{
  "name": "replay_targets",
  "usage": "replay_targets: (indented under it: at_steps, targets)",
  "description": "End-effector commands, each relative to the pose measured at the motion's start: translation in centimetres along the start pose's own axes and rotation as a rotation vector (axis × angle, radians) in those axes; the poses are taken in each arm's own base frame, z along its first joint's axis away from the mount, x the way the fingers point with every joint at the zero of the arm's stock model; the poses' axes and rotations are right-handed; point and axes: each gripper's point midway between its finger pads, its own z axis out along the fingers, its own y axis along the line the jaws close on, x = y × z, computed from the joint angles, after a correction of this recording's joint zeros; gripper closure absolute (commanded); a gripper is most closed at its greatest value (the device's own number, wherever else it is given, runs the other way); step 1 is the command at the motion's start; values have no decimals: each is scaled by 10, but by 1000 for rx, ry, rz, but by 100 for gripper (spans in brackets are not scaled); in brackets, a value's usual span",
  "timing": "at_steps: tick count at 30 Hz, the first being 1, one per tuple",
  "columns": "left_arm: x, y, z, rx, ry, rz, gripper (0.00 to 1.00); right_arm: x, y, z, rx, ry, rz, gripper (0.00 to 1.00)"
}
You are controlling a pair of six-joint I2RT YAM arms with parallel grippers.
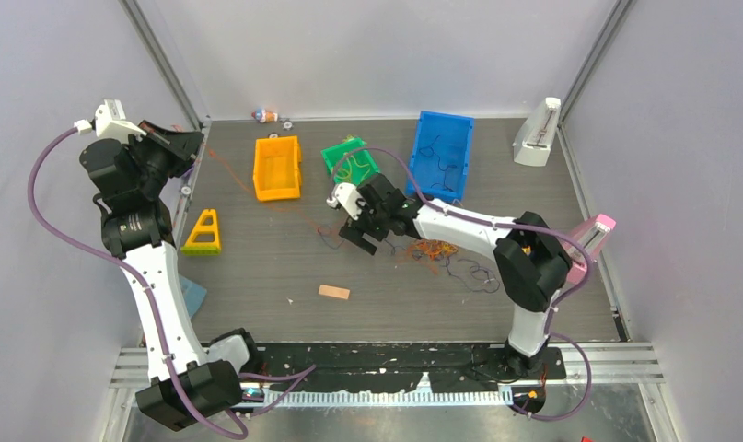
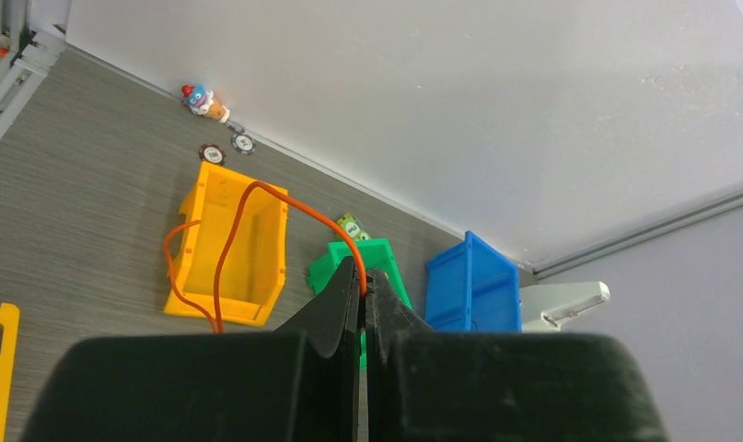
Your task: Untangle the cables
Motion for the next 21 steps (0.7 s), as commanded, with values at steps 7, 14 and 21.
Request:
replay_targets:
  at_steps: [7,14,21]
  targets:
    - [-16,-16,-7,49,-51,50,100,-33,20,37,-56,-59,-139,26]
    - [-15,-12,-6,33,-51,50,100,-34,11,2,-9,-215,132,94]
    - [-21,-2,-9,-12,-84,40,100,79,-40,-67,248,-246,703,95]
